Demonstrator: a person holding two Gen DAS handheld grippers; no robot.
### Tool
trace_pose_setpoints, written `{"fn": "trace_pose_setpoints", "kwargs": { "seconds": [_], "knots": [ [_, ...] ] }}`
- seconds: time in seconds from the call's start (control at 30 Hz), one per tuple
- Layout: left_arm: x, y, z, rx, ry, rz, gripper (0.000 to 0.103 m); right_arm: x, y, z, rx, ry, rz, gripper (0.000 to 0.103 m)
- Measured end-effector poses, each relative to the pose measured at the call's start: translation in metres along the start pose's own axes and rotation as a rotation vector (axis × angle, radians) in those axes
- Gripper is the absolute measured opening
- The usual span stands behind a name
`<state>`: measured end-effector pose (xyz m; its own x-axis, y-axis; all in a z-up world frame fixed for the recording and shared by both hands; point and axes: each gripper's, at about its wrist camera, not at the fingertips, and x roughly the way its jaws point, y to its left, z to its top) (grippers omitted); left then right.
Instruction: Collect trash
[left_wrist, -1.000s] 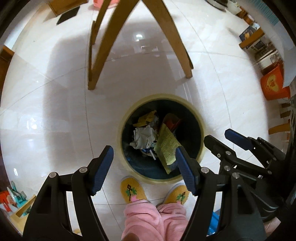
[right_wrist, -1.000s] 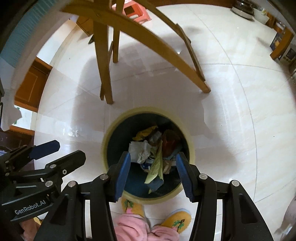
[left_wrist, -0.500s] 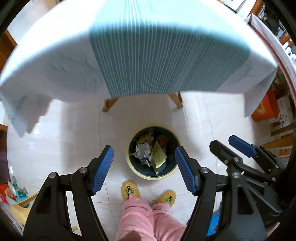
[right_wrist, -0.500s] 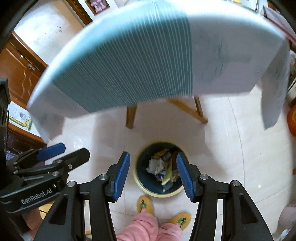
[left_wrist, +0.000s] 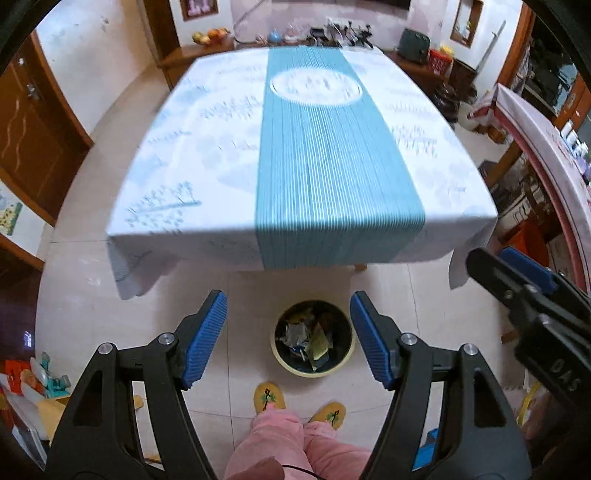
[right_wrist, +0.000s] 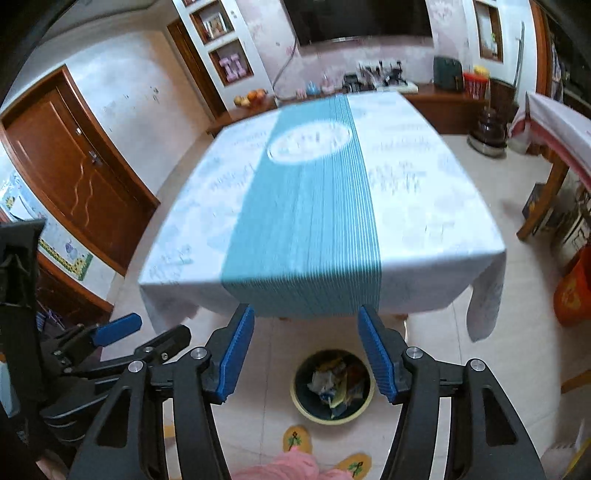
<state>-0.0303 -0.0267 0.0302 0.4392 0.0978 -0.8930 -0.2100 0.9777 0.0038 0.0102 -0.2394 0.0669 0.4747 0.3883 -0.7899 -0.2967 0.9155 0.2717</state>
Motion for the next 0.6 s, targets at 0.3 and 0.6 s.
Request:
{"fn": "trace_pose_setpoints", "kwargs": {
  "seconds": [0.3, 0.6],
  "knots": [
    [-0.051, 0.005, 0.019, -0.031, -0.099, 0.012, 0.067, -0.054, 0.033, 0.020, -0.034, -0.054, -0.009, 0.064],
    [-0.060, -0.003, 0.034, -0.019, -0.135, 0.014, 0.067, -0.055, 0.040, 0.031, -0.039, -0.098, -0.024, 0.064]
  ]
}}
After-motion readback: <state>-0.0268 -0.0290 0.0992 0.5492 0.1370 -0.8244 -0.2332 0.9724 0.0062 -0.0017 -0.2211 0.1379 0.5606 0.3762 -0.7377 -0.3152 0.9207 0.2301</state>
